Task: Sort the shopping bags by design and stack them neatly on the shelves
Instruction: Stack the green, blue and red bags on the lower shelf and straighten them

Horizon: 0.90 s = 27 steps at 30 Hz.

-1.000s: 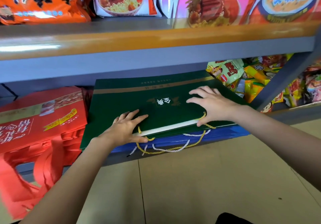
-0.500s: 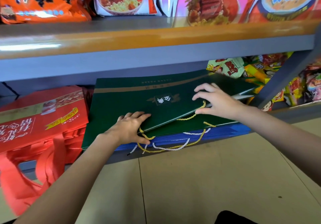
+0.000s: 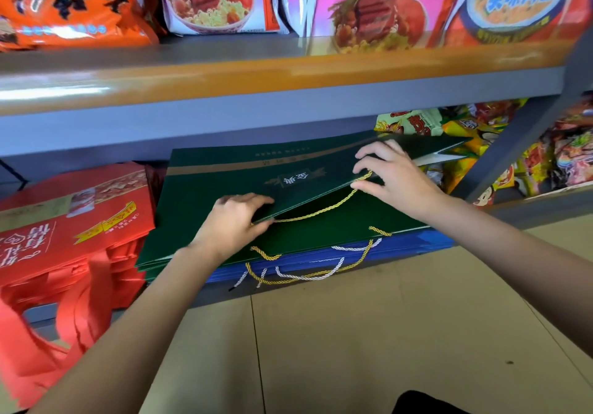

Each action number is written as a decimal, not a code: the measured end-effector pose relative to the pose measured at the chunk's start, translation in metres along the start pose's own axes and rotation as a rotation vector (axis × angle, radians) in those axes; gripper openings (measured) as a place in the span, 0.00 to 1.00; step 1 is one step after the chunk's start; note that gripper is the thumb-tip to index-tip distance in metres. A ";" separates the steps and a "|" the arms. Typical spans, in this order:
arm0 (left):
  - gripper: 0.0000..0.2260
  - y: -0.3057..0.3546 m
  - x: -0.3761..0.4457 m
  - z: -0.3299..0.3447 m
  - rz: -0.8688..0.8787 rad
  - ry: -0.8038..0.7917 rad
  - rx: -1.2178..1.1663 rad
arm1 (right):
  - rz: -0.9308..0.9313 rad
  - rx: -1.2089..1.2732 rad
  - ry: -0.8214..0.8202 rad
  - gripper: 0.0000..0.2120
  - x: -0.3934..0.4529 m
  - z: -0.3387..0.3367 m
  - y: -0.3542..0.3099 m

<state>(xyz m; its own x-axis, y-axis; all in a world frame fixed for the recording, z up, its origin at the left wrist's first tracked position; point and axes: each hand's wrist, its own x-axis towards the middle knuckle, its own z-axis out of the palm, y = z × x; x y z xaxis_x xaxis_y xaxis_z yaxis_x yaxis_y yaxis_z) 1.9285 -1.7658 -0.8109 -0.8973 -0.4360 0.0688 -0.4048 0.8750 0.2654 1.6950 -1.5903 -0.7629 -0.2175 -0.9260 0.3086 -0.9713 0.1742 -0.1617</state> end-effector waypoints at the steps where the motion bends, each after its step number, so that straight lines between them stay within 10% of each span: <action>1: 0.18 -0.001 0.000 0.002 0.030 0.072 0.022 | 0.011 0.012 0.041 0.14 -0.004 -0.001 -0.001; 6: 0.14 -0.007 0.006 0.004 0.116 0.309 0.149 | -0.049 -0.099 0.250 0.14 -0.052 0.007 -0.006; 17: 0.09 -0.009 0.012 -0.002 0.061 0.331 0.131 | 0.093 -0.353 -0.282 0.12 -0.061 0.041 -0.010; 22: 0.09 -0.007 0.012 -0.001 0.029 0.313 0.109 | 0.845 0.551 -0.233 0.09 -0.044 0.005 -0.024; 27: 0.10 -0.002 0.016 -0.006 -0.011 0.306 0.106 | 0.992 1.305 -0.279 0.06 -0.026 -0.044 -0.035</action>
<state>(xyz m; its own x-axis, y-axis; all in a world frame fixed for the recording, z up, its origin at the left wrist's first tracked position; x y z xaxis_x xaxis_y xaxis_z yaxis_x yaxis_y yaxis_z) 1.9157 -1.7760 -0.8042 -0.8044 -0.4749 0.3570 -0.4450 0.8797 0.1677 1.7301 -1.5572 -0.7240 -0.4984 -0.6864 -0.5296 0.2847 0.4474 -0.8478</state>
